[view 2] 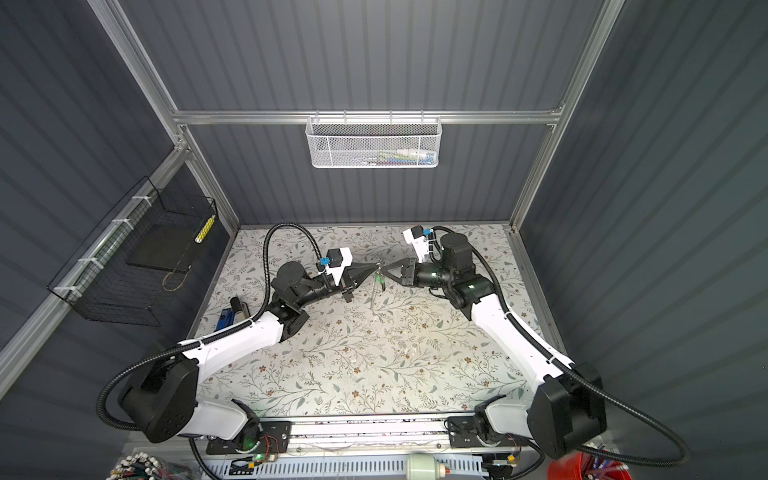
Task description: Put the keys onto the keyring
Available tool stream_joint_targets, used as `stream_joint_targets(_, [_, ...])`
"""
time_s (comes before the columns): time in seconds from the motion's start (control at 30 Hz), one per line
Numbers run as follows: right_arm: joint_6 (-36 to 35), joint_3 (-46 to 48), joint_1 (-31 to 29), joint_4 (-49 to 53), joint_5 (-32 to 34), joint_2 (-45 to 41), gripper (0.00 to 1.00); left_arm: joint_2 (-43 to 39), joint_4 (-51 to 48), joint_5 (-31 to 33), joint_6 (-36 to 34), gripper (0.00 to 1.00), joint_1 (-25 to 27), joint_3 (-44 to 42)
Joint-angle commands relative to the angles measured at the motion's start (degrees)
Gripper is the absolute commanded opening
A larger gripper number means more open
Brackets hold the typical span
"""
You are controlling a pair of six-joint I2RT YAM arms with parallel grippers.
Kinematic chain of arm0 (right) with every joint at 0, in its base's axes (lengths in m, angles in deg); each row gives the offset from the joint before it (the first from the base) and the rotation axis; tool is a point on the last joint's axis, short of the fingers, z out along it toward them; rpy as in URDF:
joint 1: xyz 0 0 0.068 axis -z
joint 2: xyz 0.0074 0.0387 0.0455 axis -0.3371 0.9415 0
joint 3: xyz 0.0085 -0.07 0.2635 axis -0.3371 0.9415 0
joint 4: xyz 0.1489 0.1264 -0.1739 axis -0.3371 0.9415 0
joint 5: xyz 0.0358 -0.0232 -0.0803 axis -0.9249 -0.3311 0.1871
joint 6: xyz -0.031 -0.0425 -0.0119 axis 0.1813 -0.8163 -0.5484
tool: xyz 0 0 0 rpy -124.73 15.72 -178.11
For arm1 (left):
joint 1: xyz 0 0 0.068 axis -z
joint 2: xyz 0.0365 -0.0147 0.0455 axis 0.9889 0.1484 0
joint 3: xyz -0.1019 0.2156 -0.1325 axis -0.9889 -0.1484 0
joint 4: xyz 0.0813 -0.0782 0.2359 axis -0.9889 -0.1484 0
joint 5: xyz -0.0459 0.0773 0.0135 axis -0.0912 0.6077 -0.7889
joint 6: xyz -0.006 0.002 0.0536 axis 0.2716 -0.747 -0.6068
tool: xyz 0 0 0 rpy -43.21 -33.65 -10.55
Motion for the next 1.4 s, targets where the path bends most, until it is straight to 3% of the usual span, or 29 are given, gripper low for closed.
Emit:
stream_joint_targets(0.0, [2.44, 1.29, -1.18, -4.36, -3.82, 0.79, 0.00, 1.41, 13.07, -1.39, 4.54, 0.00, 0.66, -0.38])
stream_joint_targets(0.17, [3.77, 1.10, -1.28, -7.27, -5.03, 1.64, 0.00, 5.02, 20.11, -1.44, 7.70, 0.00, 0.65, -0.23])
stream_joint_targets(0.23, [1.62, 0.40, -1.11, -5.05, -5.50, 1.33, 0.09, 6.08, 21.77, -1.46, 8.49, 0.00, 0.71, -0.24])
stream_joint_targets(0.37, [-12.85, -2.17, 0.96, 11.60, -0.38, -3.21, 0.39, 5.22, 19.65, -2.28, 8.12, 0.00, -0.02, -0.42])
stream_joint_targets(0.53, [-30.06, -0.29, 5.37, 22.69, 5.82, -12.23, 0.50, 4.61, 18.23, -5.65, 9.33, 0.00, -1.18, 0.10])
stream_joint_targets(0.63, [-37.43, -1.53, 5.74, 25.38, 4.85, -13.80, 0.50, 5.32, 18.90, -8.50, 11.40, 0.00, -1.31, 1.06])
stream_joint_targets(0.77, [-41.24, -3.09, 5.72, 24.56, 0.73, -13.73, 0.43, 5.77, 20.08, -10.67, 13.99, 0.00, -1.40, 1.75])
stream_joint_targets(0.93, [-42.92, -3.69, 5.43, 22.12, -1.09, -12.62, 0.31, 7.05, 21.68, -14.38, 17.57, 0.00, -1.44, 3.25])
stream_joint_targets(1.37, [-43.60, -5.59, 2.40, 16.63, -0.78, -8.86, 0.29, 8.55, 22.29, -18.21, 20.68, 0.00, -1.40, 5.56])
